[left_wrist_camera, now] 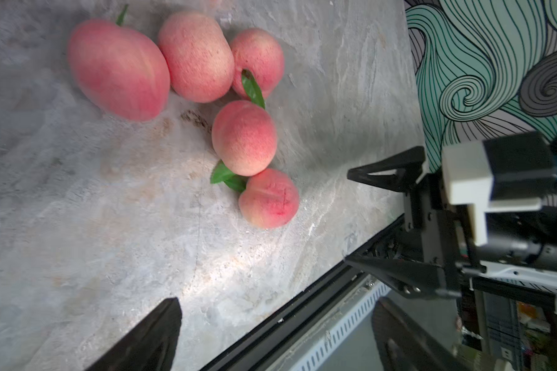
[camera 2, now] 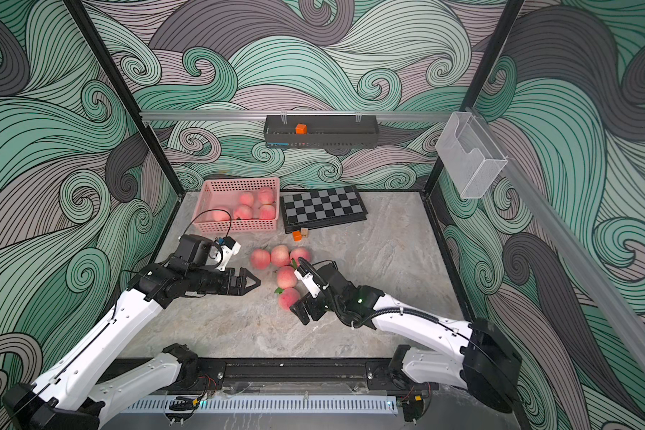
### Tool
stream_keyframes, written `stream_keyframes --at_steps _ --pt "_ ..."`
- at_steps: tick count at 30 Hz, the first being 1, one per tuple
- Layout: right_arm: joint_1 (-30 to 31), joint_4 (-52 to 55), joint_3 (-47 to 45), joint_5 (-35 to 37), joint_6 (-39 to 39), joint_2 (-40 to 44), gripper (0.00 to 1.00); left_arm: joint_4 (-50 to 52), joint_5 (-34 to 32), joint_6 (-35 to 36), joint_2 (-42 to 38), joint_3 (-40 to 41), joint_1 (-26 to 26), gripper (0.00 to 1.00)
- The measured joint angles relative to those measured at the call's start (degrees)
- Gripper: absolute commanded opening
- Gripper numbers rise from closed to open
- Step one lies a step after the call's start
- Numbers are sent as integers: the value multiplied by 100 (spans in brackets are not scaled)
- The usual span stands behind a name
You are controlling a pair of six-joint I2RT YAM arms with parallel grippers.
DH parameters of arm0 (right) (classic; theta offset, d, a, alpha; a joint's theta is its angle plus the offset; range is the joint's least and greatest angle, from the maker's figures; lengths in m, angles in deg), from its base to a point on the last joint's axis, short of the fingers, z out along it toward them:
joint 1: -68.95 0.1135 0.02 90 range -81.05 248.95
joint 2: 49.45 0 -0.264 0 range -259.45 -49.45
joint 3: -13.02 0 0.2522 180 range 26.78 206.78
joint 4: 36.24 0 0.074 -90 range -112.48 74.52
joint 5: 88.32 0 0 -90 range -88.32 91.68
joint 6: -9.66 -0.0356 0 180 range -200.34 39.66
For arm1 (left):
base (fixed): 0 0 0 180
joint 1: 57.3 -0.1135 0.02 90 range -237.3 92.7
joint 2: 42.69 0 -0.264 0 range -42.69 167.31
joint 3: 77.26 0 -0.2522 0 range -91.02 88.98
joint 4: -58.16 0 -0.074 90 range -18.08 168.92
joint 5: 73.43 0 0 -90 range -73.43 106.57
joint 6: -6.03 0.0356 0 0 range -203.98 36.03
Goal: Put the peaches into the basket
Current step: Pick up the peach from the center of the board.
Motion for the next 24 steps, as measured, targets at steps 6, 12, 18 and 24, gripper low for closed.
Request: stream_keyframes --at_steps 6,12,18,24 --pt "0 -367 2 -26 0 -592 99 83 389 -267 -275 46 33 96" --pt "0 -713 74 -146 0 -1241 99 120 555 -367 -286 101 35 96" --pt "-52 -988 170 -299 4 -1631 98 79 667 -520 -284 378 35 96" --pt "-175 -1257 221 -487 22 -1967 97 -109 758 -684 -271 638 35 96"
